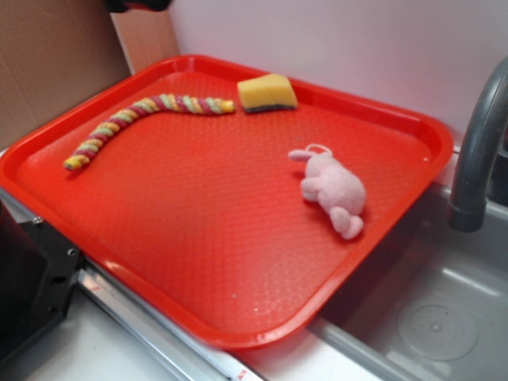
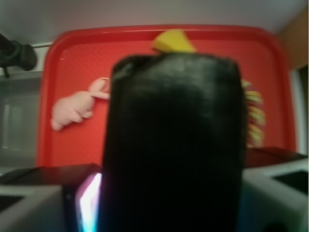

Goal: Grab the black box.

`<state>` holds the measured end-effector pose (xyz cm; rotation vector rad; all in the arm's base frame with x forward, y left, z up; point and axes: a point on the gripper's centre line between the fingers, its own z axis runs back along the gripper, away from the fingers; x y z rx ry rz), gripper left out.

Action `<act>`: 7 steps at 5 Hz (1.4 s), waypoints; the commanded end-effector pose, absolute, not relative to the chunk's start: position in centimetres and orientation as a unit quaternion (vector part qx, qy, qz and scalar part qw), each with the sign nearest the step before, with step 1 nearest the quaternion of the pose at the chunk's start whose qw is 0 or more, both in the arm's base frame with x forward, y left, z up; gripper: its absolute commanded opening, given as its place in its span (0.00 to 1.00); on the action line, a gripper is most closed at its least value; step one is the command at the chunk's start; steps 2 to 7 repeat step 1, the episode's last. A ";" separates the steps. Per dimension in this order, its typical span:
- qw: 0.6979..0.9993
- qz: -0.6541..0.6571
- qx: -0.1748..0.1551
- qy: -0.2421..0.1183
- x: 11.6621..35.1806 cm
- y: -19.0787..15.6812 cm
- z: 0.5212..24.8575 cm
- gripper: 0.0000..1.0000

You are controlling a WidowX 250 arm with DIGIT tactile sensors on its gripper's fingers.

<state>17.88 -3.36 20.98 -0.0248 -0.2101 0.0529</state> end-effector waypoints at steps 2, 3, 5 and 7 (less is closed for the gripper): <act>0.996 0.013 -0.024 -0.088 19.8 -2.6 21.7 0.00; 0.996 0.013 -0.024 -0.088 19.8 -2.6 21.7 0.00; 0.996 0.013 -0.024 -0.088 19.8 -2.6 21.7 0.00; 0.996 0.013 -0.024 -0.088 19.8 -2.6 21.7 0.00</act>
